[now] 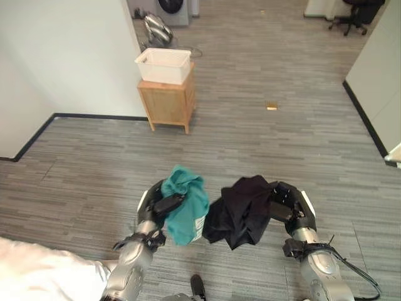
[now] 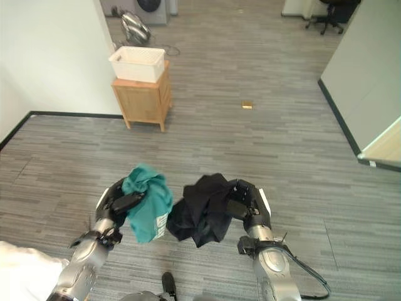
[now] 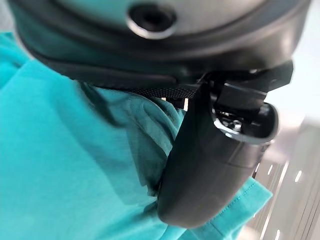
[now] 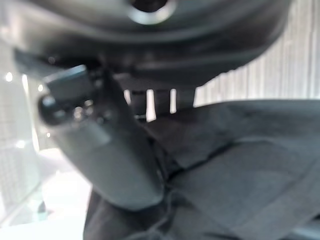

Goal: Pick up bed clothes into laundry basket.

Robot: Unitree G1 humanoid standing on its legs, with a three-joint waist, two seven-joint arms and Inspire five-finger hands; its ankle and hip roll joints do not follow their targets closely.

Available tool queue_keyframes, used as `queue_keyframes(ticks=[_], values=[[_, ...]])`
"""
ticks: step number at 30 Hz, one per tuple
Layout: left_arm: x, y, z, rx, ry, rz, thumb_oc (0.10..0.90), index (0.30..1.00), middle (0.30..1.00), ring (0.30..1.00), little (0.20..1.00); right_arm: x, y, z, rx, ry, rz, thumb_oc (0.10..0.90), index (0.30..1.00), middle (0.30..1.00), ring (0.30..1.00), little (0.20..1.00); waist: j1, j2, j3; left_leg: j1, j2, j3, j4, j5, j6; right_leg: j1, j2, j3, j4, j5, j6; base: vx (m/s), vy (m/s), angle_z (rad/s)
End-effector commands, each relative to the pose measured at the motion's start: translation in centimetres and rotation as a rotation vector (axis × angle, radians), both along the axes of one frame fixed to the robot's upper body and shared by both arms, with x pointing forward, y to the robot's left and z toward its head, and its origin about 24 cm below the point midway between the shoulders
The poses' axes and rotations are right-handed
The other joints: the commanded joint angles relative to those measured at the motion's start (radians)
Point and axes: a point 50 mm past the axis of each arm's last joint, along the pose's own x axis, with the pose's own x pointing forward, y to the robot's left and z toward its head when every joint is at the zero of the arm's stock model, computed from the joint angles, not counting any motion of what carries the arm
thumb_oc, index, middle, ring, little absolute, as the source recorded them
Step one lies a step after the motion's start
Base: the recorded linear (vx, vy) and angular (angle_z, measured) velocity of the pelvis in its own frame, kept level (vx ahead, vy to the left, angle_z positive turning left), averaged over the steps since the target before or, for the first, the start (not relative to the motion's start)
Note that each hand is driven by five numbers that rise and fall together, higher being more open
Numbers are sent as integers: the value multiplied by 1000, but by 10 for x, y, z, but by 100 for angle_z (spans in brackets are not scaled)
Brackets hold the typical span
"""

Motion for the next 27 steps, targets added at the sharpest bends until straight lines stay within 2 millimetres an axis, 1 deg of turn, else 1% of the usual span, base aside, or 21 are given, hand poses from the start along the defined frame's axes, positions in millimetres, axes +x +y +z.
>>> queue_keyframes(ticks=[1, 3, 4, 5, 6, 7, 8, 9, 10, 12, 15, 17, 18, 19, 20, 21, 23, 24, 25, 26, 27], values=[[20, 19, 67, 6, -343, 59, 400, 300, 300, 300, 300, 24, 7, 62, 14, -339, 55, 400, 300, 300, 300, 300, 9, 33, -17, 65, 163, 71, -18, -9, -197, 54, -65, -16, -293, 377, 44, 317, -27, 63], [20, 20, 67, -5, -343, 51, 400, 300, 300, 300, 300, 21, 0, 57, 23, -317, 30, 400, 300, 300, 300, 300, -17, 34, -2, 126, 149, 35, -14, -63, -212, -19, -84, -53, -459, 339, 35, 564, -140, 58], [19, 19, 66, -8, -338, 46, 400, 300, 300, 300, 300, 21, -1, 56, 29, -313, 22, 400, 300, 300, 300, 300, -27, 30, 0, 141, 144, 23, -12, -80, -219, -34, -82, -36, -543, 342, 40, 759, -273, 41], [20, 16, 63, -6, -325, 34, 400, 300, 300, 300, 300, 19, -2, 52, 43, -299, 9, 400, 300, 300, 300, 300, -48, 22, 0, 172, 132, -13, 2, -121, -237, -35, -57, 20, -710, 339, 52, 557, -248, 44], [20, 14, 62, -8, -323, 24, 400, 300, 300, 300, 300, 18, -3, 52, 47, -297, 9, 400, 300, 300, 300, 300, -58, 16, -2, 183, 131, -27, 5, -135, -244, -28, -46, 53, -785, 354, 63, 414, -180, 50], [20, 14, 62, -8, -323, 23, 400, 300, 300, 300, 300, 17, -3, 51, 47, -296, 9, 400, 300, 300, 300, 300, -58, 18, 0, 186, 133, -28, 6, -137, -245, -21, -44, 50, -792, 355, 63, 474, -222, 72], [23, 9, 64, -14, -335, -5, 400, 300, 300, 300, 300, 14, -6, 50, 56, -292, -2, 400, 300, 300, 300, 300, -84, 8, -4, 201, 134, -68, 26, -160, -263, -26, -21, 175, -933, 370, 93, 520, -247, 74], [23, 4, 65, -21, -339, -23, 400, 300, 300, 300, 300, 10, -9, 48, 57, -283, -12, 400, 300, 300, 300, 300, -96, 7, -7, 214, 138, -97, 44, -176, -273, -30, -21, 232, -967, 391, 110, 518, -246, 89], [23, 4, 64, -22, -338, -24, 400, 300, 300, 300, 300, 10, -10, 48, 56, -283, -13, 400, 300, 300, 300, 300, -97, 9, -7, 214, 139, -98, 48, -180, -272, -27, -21, 230, -971, 391, 110, 396, -201, 88], [26, -1, 65, -14, -349, -43, 400, 300, 300, 300, 300, 4, -15, 48, 54, -286, -27, 400, 300, 300, 300, 300, -137, 0, -21, 251, 163, -175, 99, -218, -293, -63, 1, 360, -966, 403, 136, 467, -326, 72], [27, -7, 63, -17, -336, -69, 400, 300, 300, 300, 300, 5, -18, 51, 64, -295, -23, 400, 300, 300, 300, 300, -140, -5, -27, 246, 196, -206, 177, -187, -319, -48, 7, 341, -889, 386, 118, 286, -331, 102], [28, -19, 59, -40, -319, -115, 400, 300, 300, 300, 300, 8, -20, 54, 50, -302, -19, 400, 300, 300, 300, 300, -144, -13, -21, 171, 237, -201, 361, -58, -332, -29, 21, 329, -870, 393, 86, 226, -414, 46], [29, -25, 62, -58, -327, -142, 400, 300, 300, 300, 300, 9, -24, 60, 45, -328, -17, 400, 300, 300, 300, 300, -144, -28, -14, 75, 258, -193, 520, 11, -320, 10, 25, 314, -882, 389, 59, 163, -456, 34], [32, -33, 64, -61, -330, -169, 400, 300, 300, 300, 300, 10, -28, 63, 32, -337, -32, 400, 300, 300, 300, 300, -133, -52, -5, 19, 266, -156, 597, 21, -309, 41, 17, 299, -893, 380, 35, 222, -508, 62], [35, -47, 68, -79, -333, -225, 400, 300, 300, 300, 300, 13, -36, 66, 19, -341, -69, 400, 300, 300, 300, 300, -126, -60, 4, -52, 274, -74, 538, -1, -312, 89, 16, 268, -920, 369, 18, 249, -376, 97], [35, -57, 67, -89, -325, -278, 400, 300, 300, 300, 300, 14, -36, 68, 30, -355, -66, 400, 300, 300, 300, 300, -119, -50, 9, -67, 261, -33, 425, -25, -311, 126, 21, 247, -939, 356, 19, 190, -212, 101], [34, -63, 65, -94, -315, -300, 400, 300, 300, 300, 300, 14, -35, 67, 36, -350, -62, 400, 300, 300, 300, 300, -116, -47, 3, -58, 250, -23, 348, -28, -306, 132, 18, 242, -948, 355, 21, 124, -38, 68], [34, -57, 63, -4, -330, -266, 400, 300, 300, 300, 300, 13, -35, 74, -11, -382, -49, 400, 300, 300, 300, 300, -120, -27, 2, -38, 270, 0, 243, -24, -310, 129, 29, 209, -932, 337, 24, 124, -21, 36], [30, -67, 60, -66, -293, -339, 400, 300, 300, 300, 300, 12, -36, 66, -16, -331, -63, 400, 300, 300, 300, 300, -108, -20, 8, -11, 266, -62, 227, 68, -353, 131, 34, 207, -934, 337, 26, 81, -80, 30], [31, -77, 63, -87, -308, -381, 400, 300, 300, 300, 300, 7, -30, 61, 32, -320, -37, 400, 300, 300, 300, 300, -124, -15, -1, 6, 248, -94, 181, 29, -348, 134, 36, 191, -968, 336, 27, 44, -86, 28], [32, -83, 66, -94, -316, -399, 400, 300, 300, 300, 300, 6, -29, 59, 63, -323, -47, 400, 300, 300, 300, 300, -134, -13, -14, 20, 247, -79, 148, 13, -342, 152, 25, 178, -996, 341, 28, 40, -82, 45]])
